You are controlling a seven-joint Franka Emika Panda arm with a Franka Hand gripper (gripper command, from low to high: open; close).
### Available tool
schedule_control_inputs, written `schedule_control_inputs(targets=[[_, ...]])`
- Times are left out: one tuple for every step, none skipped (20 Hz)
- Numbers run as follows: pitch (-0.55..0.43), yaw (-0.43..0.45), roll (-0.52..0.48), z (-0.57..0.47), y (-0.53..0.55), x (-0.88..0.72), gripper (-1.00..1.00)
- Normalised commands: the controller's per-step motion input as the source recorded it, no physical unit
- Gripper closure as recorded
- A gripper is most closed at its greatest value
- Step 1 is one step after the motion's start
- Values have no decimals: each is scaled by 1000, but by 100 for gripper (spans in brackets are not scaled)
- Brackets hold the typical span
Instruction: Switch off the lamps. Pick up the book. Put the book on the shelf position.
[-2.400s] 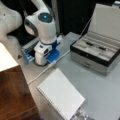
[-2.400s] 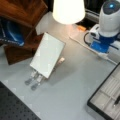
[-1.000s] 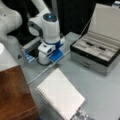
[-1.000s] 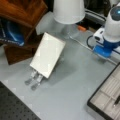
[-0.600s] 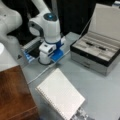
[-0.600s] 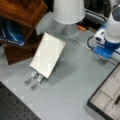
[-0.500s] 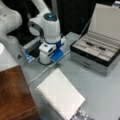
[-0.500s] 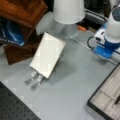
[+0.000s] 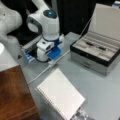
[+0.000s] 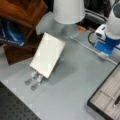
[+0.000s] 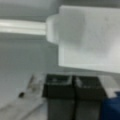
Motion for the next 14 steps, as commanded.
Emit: schedule_control_inputs(targets=[[-78,-7,-12,199,-141,-125,100],[-70,-5,-5,197,-145,-102,100],[-58,-2,0,209,-153,-72,100],[-49,5,7,230,-162,-40,100],[-38,10,10,222,-163,-26,100],[-24,22,18,239,-165,-5,100],[-11,29,21,265,-164,15,100],[1,37,22,261,-158,22,100],[10,44,22,244,-148,28,100],[29,48,27,245,-138,37,100],[55,50,31,261,-126,48,100],[72,54,30,229,-105,50,100],[83,59,25,238,-96,60,100],[114,61,21,241,-79,76,100]])
